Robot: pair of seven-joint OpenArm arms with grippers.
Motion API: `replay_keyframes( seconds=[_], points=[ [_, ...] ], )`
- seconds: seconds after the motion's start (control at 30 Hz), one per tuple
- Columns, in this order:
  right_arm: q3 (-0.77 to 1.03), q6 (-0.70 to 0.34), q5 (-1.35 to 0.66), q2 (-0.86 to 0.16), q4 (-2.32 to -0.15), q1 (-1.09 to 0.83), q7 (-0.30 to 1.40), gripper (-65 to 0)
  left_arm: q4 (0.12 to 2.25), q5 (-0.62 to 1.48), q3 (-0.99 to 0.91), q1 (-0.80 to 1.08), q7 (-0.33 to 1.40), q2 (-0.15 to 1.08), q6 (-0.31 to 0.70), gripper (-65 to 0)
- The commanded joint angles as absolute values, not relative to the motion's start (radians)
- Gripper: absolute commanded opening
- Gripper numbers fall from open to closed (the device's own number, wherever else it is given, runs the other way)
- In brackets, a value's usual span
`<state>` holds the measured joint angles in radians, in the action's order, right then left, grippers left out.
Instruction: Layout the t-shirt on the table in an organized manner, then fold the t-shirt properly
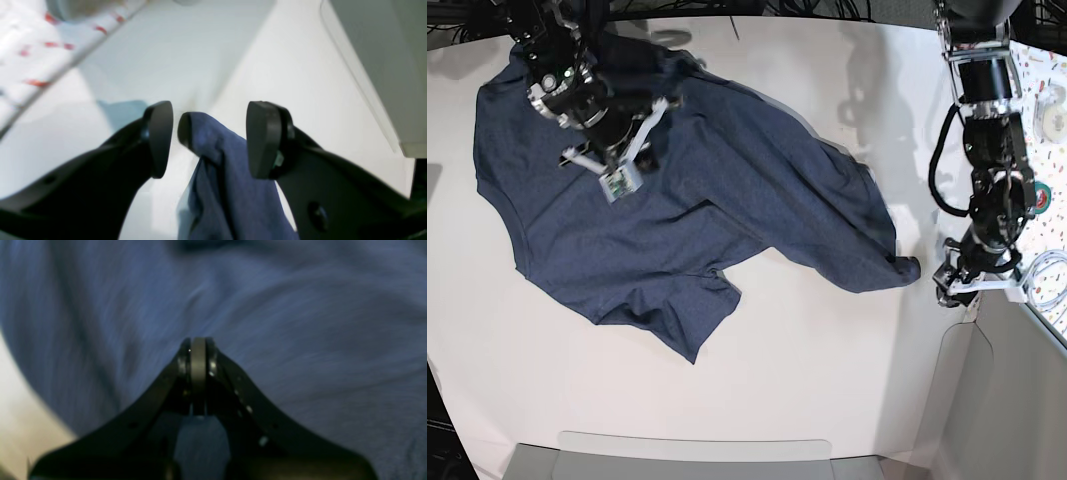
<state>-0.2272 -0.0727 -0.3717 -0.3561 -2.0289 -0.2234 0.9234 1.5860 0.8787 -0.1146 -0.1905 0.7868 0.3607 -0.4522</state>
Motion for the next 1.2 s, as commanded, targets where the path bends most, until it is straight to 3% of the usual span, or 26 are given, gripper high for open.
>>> replay_keyframes(
  seconds=[0.0,0.17,0.3,0.57,0.67,0.93,1.17],
  points=[
    [-0.188,-0.076,-0.38,-0.326,-2.041,-0.197,0.897,-65.0,1.639,0.888,-0.13,-0.177,0.796,0.371,-0.443,-30.6],
    [-0.147,-0.076,-0.378,-0.206,-2.003,-0.073,0.901,-65.0,1.79,0.885,-0.15,-0.008,0.802,0.372,-0.441,-30.6],
    [-0.143,-0.076,-0.375,-0.125,-1.87,0.088,1.041,-65.0,1.863,0.885,-0.15,0.09,0.792,0.372,-0.441,-33.0],
    [-0.147,-0.076,-0.377,-0.03,-1.527,0.288,1.064,-65.0,1.949,0.888,-0.183,0.213,0.796,0.371,-0.441,-56.9],
    [-0.147,-0.076,-0.374,-0.025,-1.395,0.338,1.061,-65.0,1.977,0.889,-0.186,0.239,0.802,0.372,-0.441,-60.8],
    [-0.145,-0.076,-0.371,-0.12,-1.153,0.409,0.906,-65.0,2.017,0.888,-0.188,0.349,0.799,0.372,-0.441,-61.0],
    [-0.143,-0.068,-0.371,-0.228,-1.11,0.438,0.799,-65.0,2.017,0.889,-0.183,0.394,0.799,0.371,-0.441,-61.0]
  ],
)
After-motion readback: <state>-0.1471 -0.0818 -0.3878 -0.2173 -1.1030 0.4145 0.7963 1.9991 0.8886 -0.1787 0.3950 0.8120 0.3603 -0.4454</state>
